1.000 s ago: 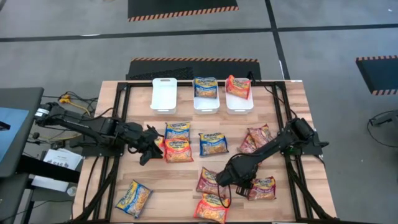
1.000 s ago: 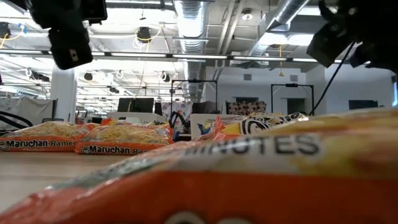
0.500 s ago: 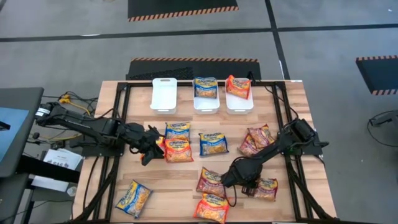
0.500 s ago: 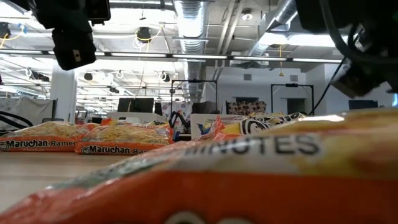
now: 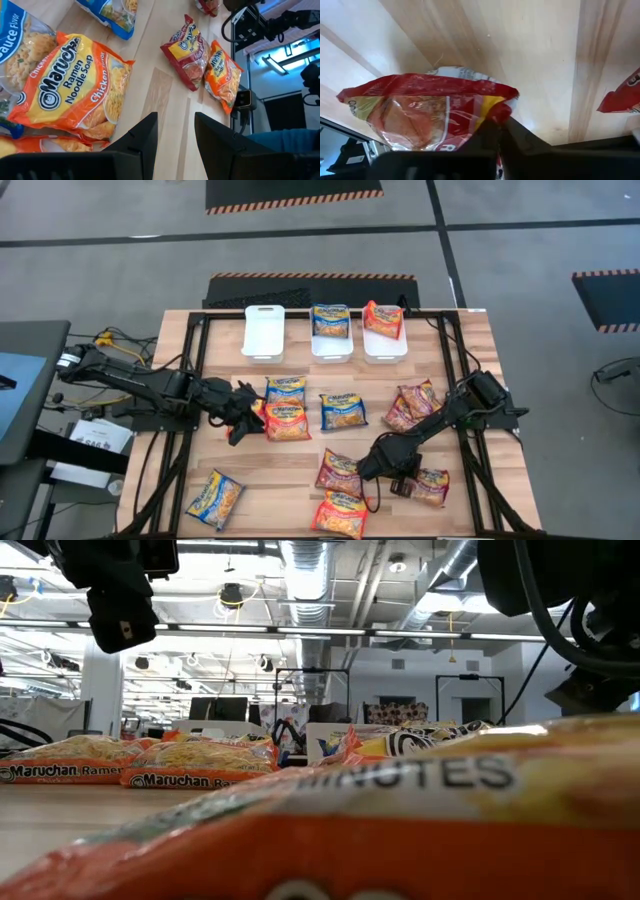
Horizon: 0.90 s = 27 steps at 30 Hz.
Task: Sort Maruchan noodles
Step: Put the bottom red noodle pack into the top left white bin
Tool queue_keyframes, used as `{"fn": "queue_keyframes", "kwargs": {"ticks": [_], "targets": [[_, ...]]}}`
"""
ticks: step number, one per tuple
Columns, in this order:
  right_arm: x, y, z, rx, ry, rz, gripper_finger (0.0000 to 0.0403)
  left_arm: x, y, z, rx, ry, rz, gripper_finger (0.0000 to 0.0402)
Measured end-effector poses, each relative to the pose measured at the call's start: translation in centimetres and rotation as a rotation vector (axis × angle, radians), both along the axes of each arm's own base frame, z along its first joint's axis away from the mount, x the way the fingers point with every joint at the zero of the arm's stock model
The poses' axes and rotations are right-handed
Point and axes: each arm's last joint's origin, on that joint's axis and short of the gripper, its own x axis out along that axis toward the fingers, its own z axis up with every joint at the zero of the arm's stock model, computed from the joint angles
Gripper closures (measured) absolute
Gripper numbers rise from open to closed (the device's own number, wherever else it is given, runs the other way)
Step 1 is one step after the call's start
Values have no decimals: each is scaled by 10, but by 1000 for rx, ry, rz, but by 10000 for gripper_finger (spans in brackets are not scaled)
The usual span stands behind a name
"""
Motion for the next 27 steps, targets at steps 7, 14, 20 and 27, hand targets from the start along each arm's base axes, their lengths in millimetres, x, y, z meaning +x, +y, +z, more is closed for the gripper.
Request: {"fn": "queue_keyframes", "kwargs": {"ticks": [7, 14, 20, 27], "targets": [[3, 2, 7, -10, -20, -11, 397, 0, 0, 0, -1, 0, 0, 288], [15, 4, 50, -100, -193, -33, 398, 0, 0, 0, 5, -2, -1, 288], [22, -7, 82, -183, -296, -70, 398, 0, 1, 0, 12, -4, -4, 288], [29, -21, 91, -195, -325, -82, 398, 1, 2, 0, 64, -14, 46, 288]]}}
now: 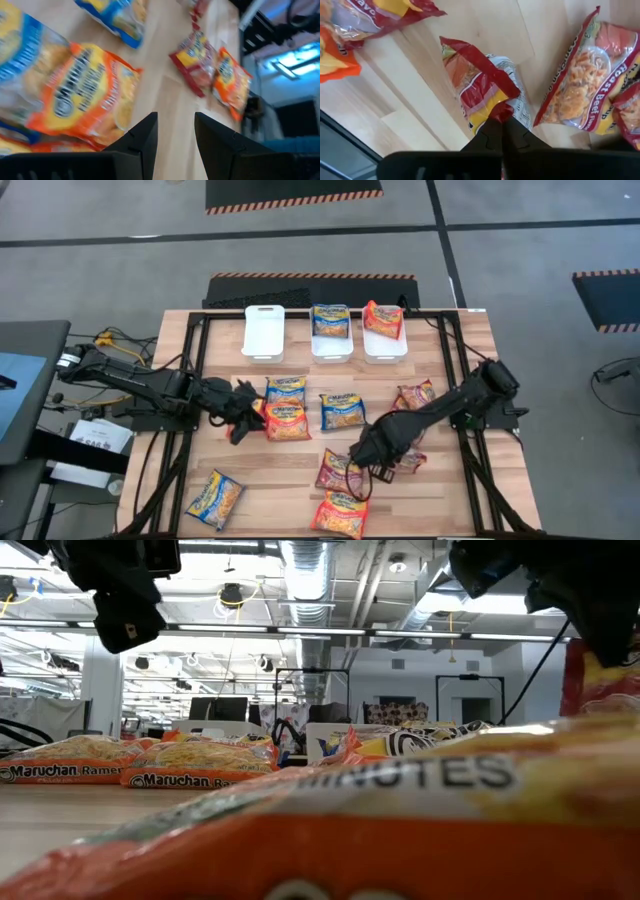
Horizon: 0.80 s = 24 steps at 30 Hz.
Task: Sort Maruchan noodles
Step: Put the bottom red noodle pack into the top left white bin
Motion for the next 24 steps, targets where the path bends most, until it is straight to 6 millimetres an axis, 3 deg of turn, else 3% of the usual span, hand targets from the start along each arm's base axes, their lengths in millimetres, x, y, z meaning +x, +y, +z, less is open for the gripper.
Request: {"fn": "queue_keyframes", "kwargs": {"ticks": [10, 18, 24], "targets": [[6, -11, 10, -31, -11, 0, 398, 3, 3, 5, 145, -84, 9, 280], [14, -18, 28, -61, -71, -4, 398, 6, 14, 6, 144, -96, 20, 226], [18, -22, 44, -94, -118, -7, 398, 11, 20, 16, 196, -209, 62, 195]]}}
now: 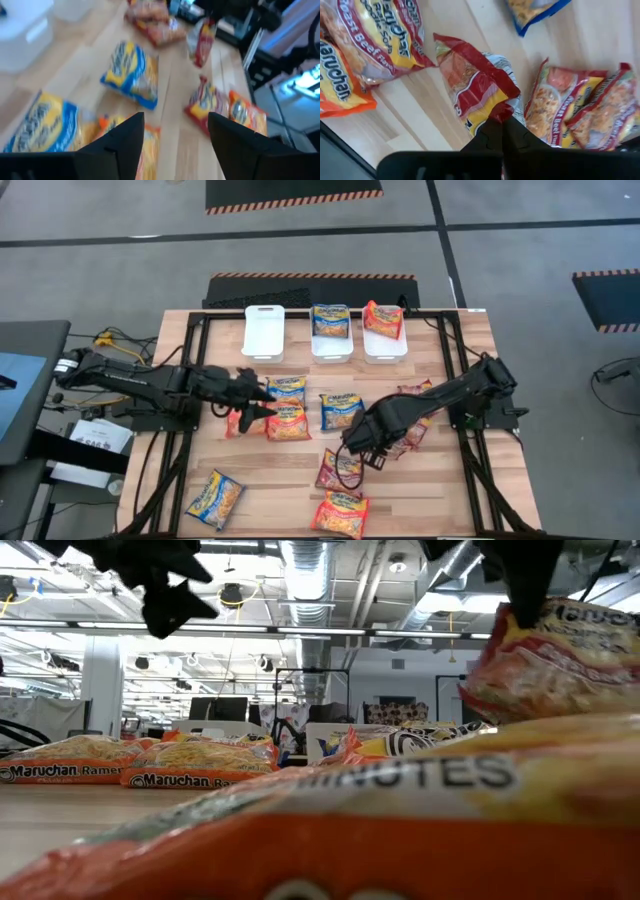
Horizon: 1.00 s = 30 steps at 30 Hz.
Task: Sort Maruchan noodles
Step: Put the bottom red noodle pack into the top left white bin
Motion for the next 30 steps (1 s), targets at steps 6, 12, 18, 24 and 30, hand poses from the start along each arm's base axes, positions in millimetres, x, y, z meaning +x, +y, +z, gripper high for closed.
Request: {"fn": "queue_keyframes", "kwargs": {"ticks": [6, 12, 18, 24, 30], "targets": [[5, -6, 19, -26, -60, 8, 398, 3, 7, 8, 6, -92, -12, 193], [13, -16, 41, -44, -156, 38, 398, 4, 10, 9, -2, -98, -31, 193], [25, -27, 61, -35, -284, 91, 398, 5, 10, 10, 0, -112, -55, 193], [37, -48, 78, -35, -399, 103, 398, 21, 12, 12, -36, -129, -71, 193], [42, -68, 86, -52, -434, 111, 398, 48, 22, 15, -36, -90, -33, 193]]}}
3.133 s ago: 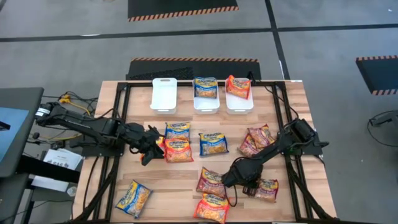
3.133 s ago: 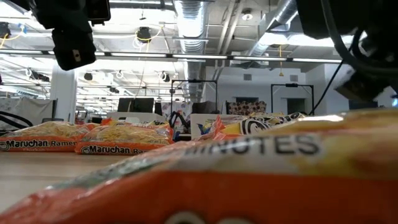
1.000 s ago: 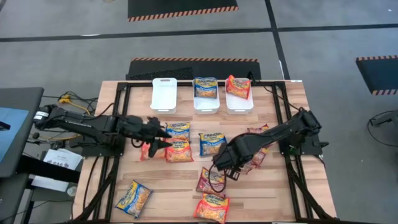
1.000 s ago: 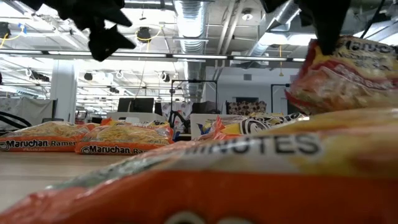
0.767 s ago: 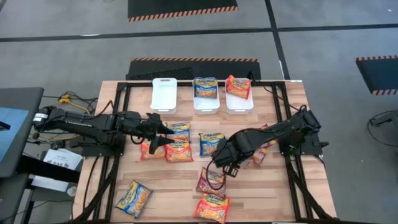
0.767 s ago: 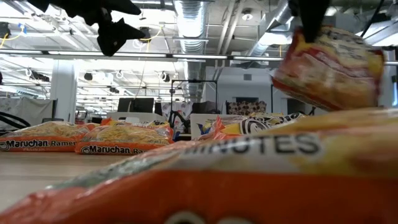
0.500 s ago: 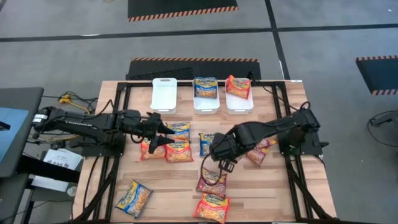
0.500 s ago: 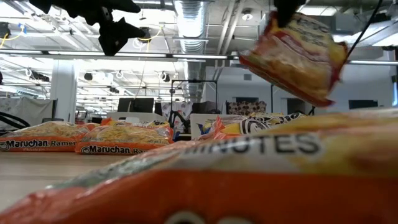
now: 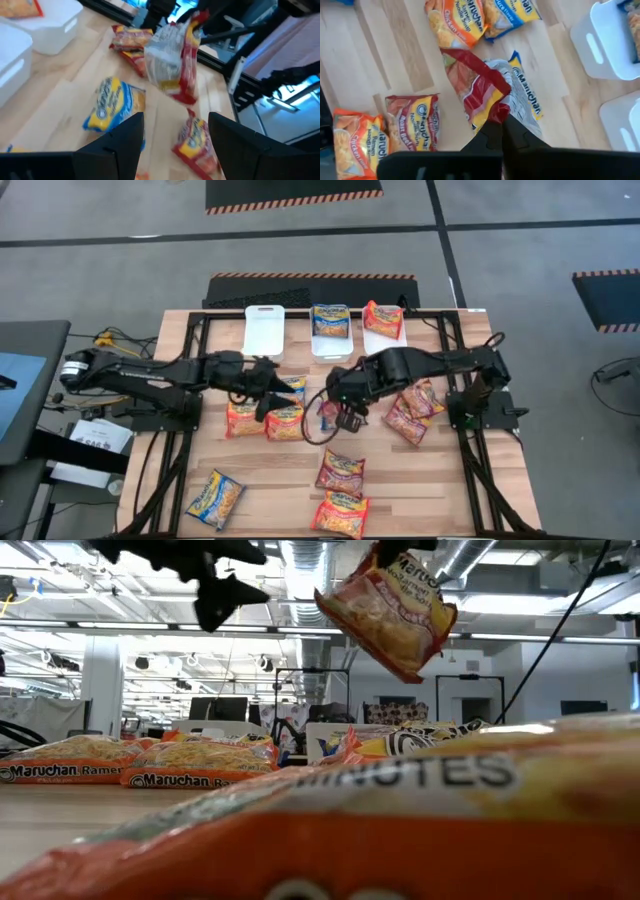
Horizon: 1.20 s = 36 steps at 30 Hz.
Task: Sort Maruchan noodles
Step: Put the bottom red noodle pack into the top left white bin
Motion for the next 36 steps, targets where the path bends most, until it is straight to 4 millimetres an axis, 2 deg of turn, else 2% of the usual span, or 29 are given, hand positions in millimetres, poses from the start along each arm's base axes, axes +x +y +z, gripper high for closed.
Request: {"fn": "queue_keyframes", "kwargs": {"ticks": [6, 11, 22, 29, 36], "targets": [[2, -17, 1, -22, 5, 14, 398, 28, 14, 5, 33, 25, 33, 193], [3, -27, 1, -26, 6, 30, 398, 54, 24, 4, 36, 46, -29, 193], [5, -34, 1, -37, -1, 80, 398, 96, 36, -2, 12, 74, -109, 193], [6, -38, 2, -47, -6, 95, 398, 115, 40, -6, 3, 61, -146, 193], [9, -40, 3, -33, -40, 113, 398, 119, 40, -5, 52, 37, -170, 194]]}}
